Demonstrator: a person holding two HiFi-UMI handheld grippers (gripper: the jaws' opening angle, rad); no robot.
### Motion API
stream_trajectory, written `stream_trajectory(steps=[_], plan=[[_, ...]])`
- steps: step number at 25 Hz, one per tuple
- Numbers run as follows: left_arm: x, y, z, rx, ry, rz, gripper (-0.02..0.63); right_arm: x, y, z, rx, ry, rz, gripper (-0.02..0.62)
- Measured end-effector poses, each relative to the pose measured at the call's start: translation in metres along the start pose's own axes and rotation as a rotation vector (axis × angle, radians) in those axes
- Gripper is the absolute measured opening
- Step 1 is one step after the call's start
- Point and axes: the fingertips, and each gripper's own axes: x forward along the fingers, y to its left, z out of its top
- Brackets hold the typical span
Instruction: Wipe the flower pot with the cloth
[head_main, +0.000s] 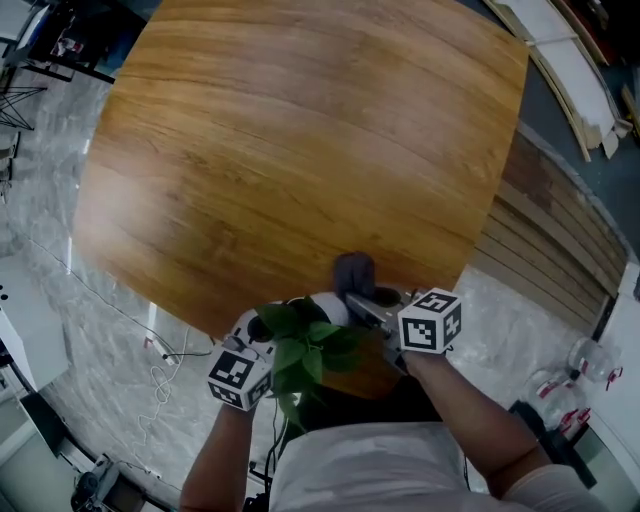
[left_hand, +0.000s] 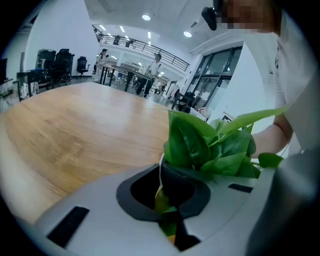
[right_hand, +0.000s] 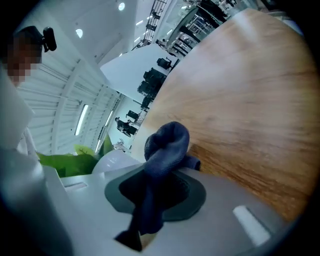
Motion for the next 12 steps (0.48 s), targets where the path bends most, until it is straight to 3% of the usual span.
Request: stream_trajectory(steps=[2, 5, 8, 12], plan=[[-0.001, 0.006, -0.004, -0.066, -0.010, 0.014, 0.020, -0.005, 0.009, 0.002, 0.002, -0.015, 0.012, 0.063], [-0.003, 0.018, -0.008, -0.192, -0.013, 0.048, 0.020, -0.016, 0.060, 0.011, -0.007, -0.037, 0.108, 0.064], [-0.003, 0.021, -0.007, -0.262, -0.015, 0.066, 0.020, -0.020, 0.100, 0.012, -0.031, -0.037, 0.177, 0.064], [-0.003, 0.023, -0.004, -0.334, -0.020, 0.086, 0.021, -0.020, 0.065, 0.004, -0.016, -0.048, 0.101, 0.064]])
